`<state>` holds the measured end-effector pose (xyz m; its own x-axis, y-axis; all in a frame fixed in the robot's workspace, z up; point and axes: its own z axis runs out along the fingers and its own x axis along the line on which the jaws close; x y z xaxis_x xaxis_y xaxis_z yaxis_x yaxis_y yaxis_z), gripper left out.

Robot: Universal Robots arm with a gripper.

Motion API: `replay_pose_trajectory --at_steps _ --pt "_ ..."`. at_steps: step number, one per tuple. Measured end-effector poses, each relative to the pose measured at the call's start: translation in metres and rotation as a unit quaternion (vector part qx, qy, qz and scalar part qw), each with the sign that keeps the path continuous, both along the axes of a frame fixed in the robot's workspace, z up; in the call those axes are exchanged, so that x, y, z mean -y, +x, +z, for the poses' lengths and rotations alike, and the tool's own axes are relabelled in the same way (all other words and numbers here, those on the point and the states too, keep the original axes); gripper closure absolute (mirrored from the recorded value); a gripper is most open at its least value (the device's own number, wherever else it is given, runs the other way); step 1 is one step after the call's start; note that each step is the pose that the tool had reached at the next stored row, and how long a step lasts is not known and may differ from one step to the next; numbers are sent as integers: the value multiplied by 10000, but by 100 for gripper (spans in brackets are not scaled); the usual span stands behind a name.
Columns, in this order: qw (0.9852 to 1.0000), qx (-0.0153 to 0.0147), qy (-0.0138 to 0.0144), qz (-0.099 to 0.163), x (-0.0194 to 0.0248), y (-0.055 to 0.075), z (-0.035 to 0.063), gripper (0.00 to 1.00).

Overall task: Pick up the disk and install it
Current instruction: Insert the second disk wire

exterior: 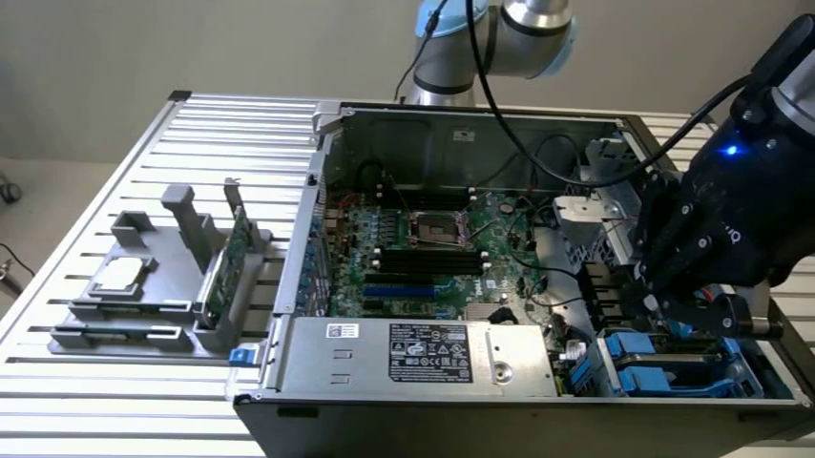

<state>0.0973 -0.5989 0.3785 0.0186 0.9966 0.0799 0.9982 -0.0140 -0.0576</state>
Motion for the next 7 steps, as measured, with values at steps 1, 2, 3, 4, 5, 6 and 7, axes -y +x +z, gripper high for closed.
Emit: replay_pose_trajectory --at_steps 1,2,3,4,5,6,7 --pt "10000 0 0 0 0 0 0 89" --pt "10000 0 0 0 0 0 0 89" --pt "10000 0 0 0 0 0 0 89" --pt "10000 0 0 0 0 0 1 89" --pt "10000 0 0 0 0 0 1 89" --pt "10000 0 0 0 0 0 1 89" --pt "10000 0 0 0 0 0 1 89"
